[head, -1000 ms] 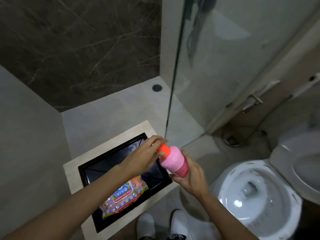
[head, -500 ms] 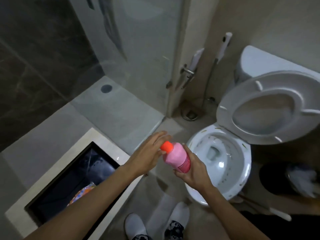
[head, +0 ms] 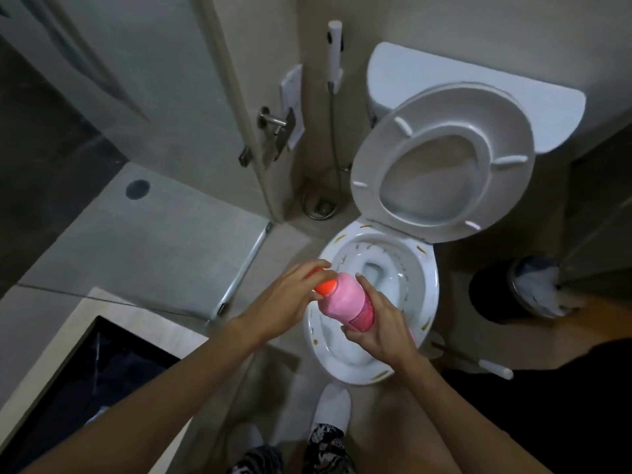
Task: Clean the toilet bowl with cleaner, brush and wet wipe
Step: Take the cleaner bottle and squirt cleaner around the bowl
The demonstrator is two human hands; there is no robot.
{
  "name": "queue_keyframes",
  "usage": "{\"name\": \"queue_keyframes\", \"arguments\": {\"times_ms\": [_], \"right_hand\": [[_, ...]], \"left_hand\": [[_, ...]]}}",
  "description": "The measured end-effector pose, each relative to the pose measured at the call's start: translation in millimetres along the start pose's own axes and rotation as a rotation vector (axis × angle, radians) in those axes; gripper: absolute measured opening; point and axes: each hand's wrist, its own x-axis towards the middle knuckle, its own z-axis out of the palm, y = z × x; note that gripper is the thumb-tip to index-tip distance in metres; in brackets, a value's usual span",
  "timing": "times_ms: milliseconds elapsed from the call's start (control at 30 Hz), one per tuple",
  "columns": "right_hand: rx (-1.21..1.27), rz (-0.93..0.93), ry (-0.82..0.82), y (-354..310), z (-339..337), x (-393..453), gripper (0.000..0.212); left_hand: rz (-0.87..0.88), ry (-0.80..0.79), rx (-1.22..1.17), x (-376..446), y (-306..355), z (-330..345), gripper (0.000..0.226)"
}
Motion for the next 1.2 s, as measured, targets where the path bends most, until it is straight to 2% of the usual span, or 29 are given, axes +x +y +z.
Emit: {"name": "queue_keyframes", "arguments": {"times_ms": [100, 233, 500, 667, 867, 967, 1067, 1200], "right_hand": [[-0.007, 0.022, 0.008, 19.4, -3.9, -0.6, 0.099], [0.014, 0.046, 0.039, 42.0, -2.9, -0.4, 0.1], [0.034, 0.085, 0.065, 79.0, 11.9, 12.7, 0.109], [0.02, 0.105, 0.074, 101.8, 23.0, 20.7, 0.106], [0.027, 0.179, 0.109, 125.6, 31.0, 29.6, 0.102], [-0.01, 0.266, 0.106, 137.0, 34.8, 35.7, 0.101], [-0.042, 0.33, 0.109, 145.7, 38.6, 43.1, 0.1], [-0.089, 0.395, 0.075, 156.6, 43.9, 51.7, 0.096]], "left_hand": [[-0.007, -0.017, -0.038, 20.6, 0.1, 13.6, 0.041], [-0.162, -0.103, -0.123, 47.6, 1.2, 27.8, 0.035], [-0.307, -0.236, -0.008, 82.8, -24.4, 59.8, 0.035], [-0.274, -0.227, -0.085, 93.5, -39.9, 74.5, 0.035], [-0.395, -0.06, -0.219, 92.5, -76.3, 86.6, 0.03], [-0.419, -0.088, -0.229, 86.5, -89.9, 103.0, 0.033], [-0.436, -0.118, -0.21, 82.1, -96.5, 129.3, 0.05], [-0.575, -0.114, -0.208, 76.6, -108.3, 164.4, 0.042]]}}
